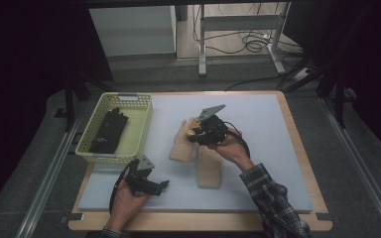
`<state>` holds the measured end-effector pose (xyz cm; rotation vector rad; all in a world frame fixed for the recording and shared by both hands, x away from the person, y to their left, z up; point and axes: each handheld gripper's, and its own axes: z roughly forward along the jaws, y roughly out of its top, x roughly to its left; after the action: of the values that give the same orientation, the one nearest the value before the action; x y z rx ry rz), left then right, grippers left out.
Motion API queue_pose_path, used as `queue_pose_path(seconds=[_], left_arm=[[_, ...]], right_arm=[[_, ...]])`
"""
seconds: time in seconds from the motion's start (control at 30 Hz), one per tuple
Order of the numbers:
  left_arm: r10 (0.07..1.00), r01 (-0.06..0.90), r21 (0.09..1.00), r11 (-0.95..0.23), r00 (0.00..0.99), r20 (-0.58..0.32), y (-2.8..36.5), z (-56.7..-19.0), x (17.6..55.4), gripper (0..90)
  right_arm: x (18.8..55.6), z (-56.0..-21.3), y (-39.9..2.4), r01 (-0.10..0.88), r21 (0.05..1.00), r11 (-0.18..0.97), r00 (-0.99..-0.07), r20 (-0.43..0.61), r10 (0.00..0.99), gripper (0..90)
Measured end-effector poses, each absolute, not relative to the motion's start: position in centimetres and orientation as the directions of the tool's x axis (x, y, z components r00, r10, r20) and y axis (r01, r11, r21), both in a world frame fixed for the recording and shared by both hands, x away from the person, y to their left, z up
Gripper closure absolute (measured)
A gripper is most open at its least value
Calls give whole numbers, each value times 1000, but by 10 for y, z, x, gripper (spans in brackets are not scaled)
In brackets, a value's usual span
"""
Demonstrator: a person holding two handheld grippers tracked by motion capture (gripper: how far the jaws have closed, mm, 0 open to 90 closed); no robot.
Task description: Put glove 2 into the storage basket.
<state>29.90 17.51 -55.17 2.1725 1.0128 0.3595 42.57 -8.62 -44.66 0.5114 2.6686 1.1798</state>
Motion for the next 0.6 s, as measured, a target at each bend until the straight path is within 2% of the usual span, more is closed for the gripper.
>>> queue_pose_path(seconds=[0.3, 0.6], left_arm=[[754, 558, 698, -449, 656, -39, 175, -552, 299, 13], [756, 558, 700, -445, 654, -41, 175, -552, 299, 14]], right_arm=[[398, -441, -125, 185, 731, 657, -949, -40, 312, 632], [380, -453, -149, 163, 695, 701, -962, -45, 269, 632]])
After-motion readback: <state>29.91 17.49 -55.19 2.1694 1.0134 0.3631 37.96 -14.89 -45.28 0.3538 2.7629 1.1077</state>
